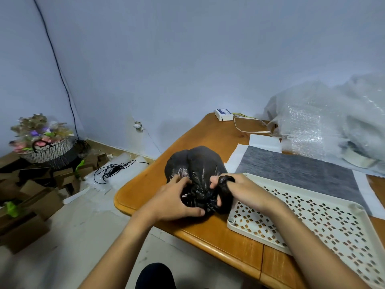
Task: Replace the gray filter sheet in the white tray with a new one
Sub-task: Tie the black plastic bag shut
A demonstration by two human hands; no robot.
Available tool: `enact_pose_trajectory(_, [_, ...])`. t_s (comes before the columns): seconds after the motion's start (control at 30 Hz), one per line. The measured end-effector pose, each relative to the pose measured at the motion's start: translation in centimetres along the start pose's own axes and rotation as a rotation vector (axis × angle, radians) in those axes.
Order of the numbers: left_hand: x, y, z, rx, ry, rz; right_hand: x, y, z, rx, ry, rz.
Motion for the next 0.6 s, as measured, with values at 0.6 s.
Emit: enact_pose_trajectory(0.6, [-8.0, -7.3, 0.2, 0.042, 0.275, 0.023, -4.2, 1.8, -1.5, 0.182, 0.118, 0.079])
Point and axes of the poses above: each hand's wrist, its own x-axis away from the middle knuckle, its own z-axis out of the back of the hand, y = z × x, the point moved 5 cm from there along -x, towards the middle knuckle, and after that the axes turned 11 degrees about -z, right-handed, at the moved point
